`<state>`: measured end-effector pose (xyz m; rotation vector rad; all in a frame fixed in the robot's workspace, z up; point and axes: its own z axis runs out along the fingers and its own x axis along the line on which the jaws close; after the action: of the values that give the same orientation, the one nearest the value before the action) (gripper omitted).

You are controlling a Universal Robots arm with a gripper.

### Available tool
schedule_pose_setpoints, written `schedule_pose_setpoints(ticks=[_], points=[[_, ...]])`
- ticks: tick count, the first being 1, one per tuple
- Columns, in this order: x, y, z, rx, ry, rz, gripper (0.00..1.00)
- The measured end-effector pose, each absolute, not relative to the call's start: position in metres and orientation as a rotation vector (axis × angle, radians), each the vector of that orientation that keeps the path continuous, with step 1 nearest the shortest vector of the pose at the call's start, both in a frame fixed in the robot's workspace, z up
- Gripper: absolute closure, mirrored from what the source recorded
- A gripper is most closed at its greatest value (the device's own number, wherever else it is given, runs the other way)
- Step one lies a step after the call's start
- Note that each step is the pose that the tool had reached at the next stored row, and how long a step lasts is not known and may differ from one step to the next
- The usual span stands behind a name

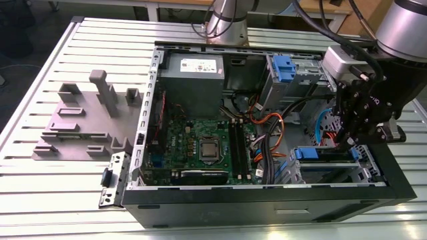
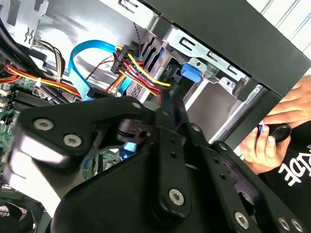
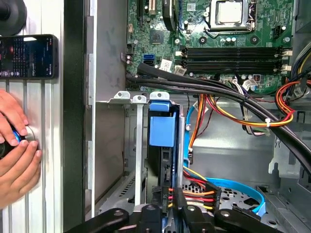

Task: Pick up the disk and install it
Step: 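Insert the first disk wire, then insert the second disk wire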

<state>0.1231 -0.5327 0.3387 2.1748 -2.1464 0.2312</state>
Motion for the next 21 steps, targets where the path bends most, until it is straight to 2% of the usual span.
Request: schedule_pose_setpoints(ticks=[1, 2, 3, 21], points=[[0.1231, -0.5327, 0.3388, 2.175, -2.146, 0.231, 0.84], [0.1231, -0.5327, 0.3388, 2.175, -2.146, 0.231, 0.84], [0.1231, -0.5327, 0.3389, 2.175, -2.146, 0.231, 0.89], [0.1222, -0.5327, 0.3395, 2.175, -2.146, 0.232, 0.89]])
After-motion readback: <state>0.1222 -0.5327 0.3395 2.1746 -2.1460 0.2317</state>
